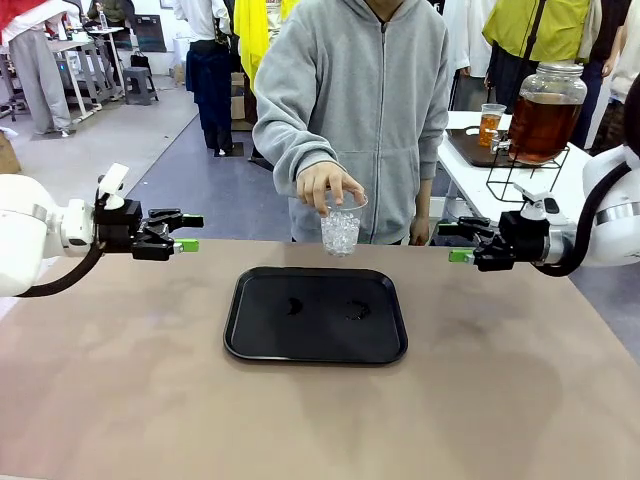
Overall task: Pour the drink into the iced cup.
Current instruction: Open the gripper to release the iced cup you were holding.
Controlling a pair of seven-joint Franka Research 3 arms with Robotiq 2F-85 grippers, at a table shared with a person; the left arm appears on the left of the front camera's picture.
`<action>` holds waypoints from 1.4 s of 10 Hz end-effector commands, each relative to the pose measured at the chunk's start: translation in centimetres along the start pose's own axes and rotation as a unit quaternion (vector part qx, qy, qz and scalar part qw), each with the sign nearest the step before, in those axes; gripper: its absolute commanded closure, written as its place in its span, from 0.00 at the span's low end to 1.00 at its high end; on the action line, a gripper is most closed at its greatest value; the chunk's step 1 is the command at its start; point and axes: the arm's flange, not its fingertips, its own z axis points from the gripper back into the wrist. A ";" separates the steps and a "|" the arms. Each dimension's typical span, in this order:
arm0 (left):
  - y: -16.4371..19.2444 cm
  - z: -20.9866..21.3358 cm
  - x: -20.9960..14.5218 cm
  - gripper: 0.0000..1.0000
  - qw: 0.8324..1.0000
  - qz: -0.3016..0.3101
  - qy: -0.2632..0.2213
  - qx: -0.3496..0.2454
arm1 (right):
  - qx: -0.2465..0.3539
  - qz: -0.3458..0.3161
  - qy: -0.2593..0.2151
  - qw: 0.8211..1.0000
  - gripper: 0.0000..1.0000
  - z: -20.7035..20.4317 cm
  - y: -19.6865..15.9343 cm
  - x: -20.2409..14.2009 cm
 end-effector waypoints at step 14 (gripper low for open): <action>0.0 -0.2 0.2 0.00 1.000 -0.001 -0.003 0.004 | 0.000 0.000 0.000 1.000 0.00 0.0 0.0 0.5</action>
